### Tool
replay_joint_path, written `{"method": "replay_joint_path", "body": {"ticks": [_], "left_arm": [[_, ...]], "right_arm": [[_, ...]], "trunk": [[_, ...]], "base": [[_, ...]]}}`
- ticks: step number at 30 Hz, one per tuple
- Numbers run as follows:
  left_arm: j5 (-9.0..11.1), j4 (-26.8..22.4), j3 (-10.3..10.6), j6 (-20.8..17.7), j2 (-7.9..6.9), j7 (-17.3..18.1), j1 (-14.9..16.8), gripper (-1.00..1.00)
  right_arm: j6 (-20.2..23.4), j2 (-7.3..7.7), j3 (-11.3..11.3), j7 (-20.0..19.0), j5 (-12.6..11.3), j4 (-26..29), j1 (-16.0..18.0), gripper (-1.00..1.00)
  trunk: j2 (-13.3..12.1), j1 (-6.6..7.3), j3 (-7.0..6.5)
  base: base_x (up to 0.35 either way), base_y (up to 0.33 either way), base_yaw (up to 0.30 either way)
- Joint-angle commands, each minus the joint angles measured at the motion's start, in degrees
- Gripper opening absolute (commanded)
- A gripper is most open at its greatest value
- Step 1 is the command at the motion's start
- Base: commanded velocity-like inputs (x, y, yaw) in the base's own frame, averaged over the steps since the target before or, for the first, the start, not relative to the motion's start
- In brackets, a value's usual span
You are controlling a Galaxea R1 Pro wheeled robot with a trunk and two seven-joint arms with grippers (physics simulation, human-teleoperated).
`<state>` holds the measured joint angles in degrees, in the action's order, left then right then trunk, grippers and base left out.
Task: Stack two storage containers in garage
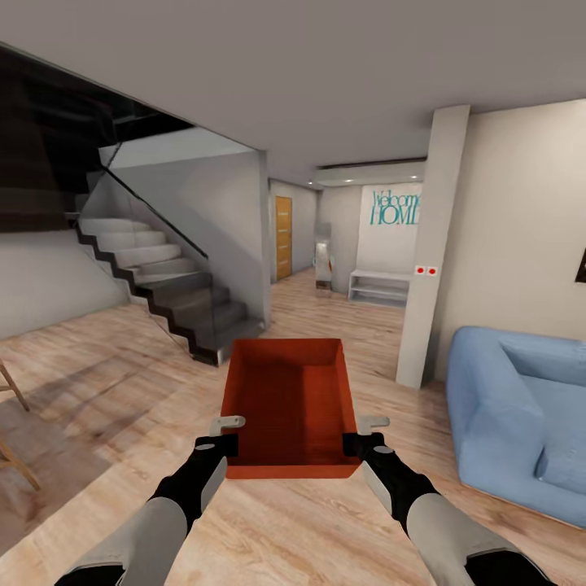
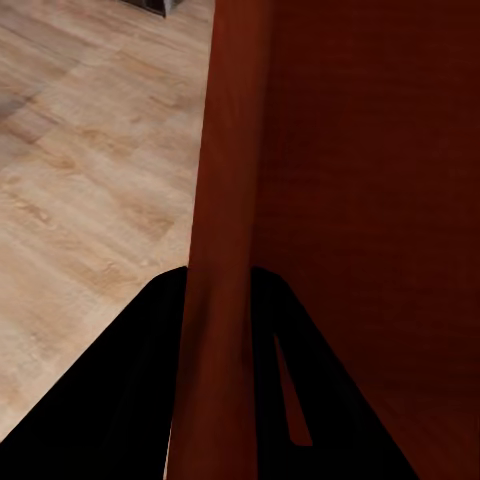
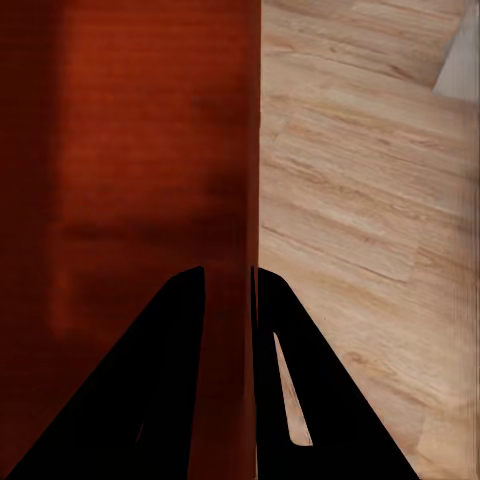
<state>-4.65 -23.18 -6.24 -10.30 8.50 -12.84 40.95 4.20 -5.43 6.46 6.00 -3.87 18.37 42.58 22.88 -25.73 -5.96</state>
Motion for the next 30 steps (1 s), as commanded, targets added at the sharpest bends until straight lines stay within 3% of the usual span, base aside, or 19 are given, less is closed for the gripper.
{"method": "replay_joint_path", "body": {"ticks": [1,7,30], "left_arm": [[-1.6,-2.3,-1.7,-0.5,0.11,-2.3,0.0,-1.0],[-1.6,-2.3,-1.7,-0.4,0.1,-2.3,0.0,-1.0],[-1.6,-2.3,-1.7,-0.5,0.11,-2.3,0.0,-1.0]], "right_arm": [[0.3,-0.54,0.2,0.0,-1.1,0.0,0.0,-1.0],[0.3,-0.48,0.2,0.0,-1.1,0.0,0.0,-1.0],[0.3,-0.44,0.2,0.0,-1.1,0.0,0.0,-1.0]], "trunk": [[0.0,-0.05,0.03],[0.0,-0.05,0.03],[0.0,-0.05,0.03]], "base": [[0.322,0.0,-0.285],[0.322,0.0,-0.21],[0.322,0.0,-0.005]]}}
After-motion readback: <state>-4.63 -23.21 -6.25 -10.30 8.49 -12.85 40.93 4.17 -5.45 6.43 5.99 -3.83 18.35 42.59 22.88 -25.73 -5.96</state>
